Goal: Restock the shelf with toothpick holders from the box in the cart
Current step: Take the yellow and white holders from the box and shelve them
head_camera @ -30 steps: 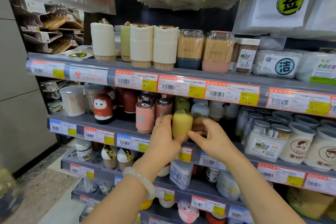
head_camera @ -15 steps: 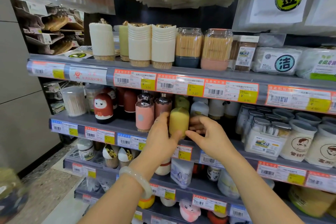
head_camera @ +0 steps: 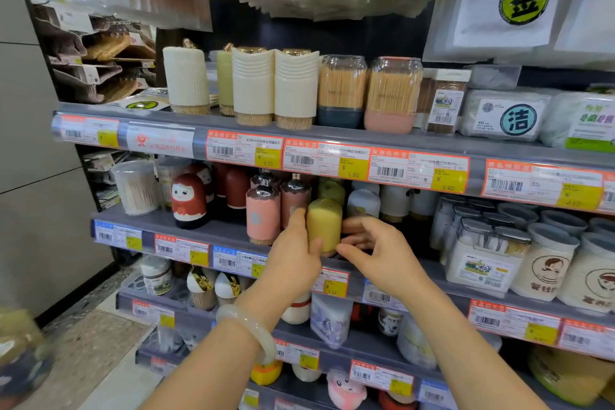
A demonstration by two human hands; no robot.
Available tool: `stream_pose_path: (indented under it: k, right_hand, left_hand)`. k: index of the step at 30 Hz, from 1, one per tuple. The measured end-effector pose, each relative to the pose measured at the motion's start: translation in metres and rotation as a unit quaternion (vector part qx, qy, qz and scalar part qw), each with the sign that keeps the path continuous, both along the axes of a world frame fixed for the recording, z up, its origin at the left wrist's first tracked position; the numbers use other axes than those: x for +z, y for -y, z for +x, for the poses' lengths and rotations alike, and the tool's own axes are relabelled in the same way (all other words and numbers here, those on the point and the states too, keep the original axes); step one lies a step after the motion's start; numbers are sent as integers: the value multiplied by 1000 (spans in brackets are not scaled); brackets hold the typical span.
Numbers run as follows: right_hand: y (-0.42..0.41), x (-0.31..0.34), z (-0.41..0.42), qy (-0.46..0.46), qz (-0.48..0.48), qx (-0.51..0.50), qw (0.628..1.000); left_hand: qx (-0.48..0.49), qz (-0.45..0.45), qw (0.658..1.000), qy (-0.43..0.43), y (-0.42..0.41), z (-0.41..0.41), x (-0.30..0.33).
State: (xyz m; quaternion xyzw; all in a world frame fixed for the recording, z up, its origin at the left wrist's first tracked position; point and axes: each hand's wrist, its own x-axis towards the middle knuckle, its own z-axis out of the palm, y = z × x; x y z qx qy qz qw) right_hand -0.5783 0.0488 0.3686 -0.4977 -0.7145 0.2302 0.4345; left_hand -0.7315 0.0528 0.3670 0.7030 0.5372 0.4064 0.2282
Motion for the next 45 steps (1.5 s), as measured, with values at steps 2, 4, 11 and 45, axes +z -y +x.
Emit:
stream_pose_path:
  k: [2,4,11,45]
  right_hand:
    - [1,0,-1,0,2,-1,1000]
    - [1,1,-1,0,3,-2,1000]
    - [-2,0,2,47,13,-10,999]
    - [36,-21,-10,246,174,-175,937]
  left_hand:
    - [6,4,1000,14,2,2,-1]
    - [16,18,999,22,2,3,-2]
    - [45,64,995,-65,1,0,-3]
    - [-9,296,947,-126,38,0,-33]
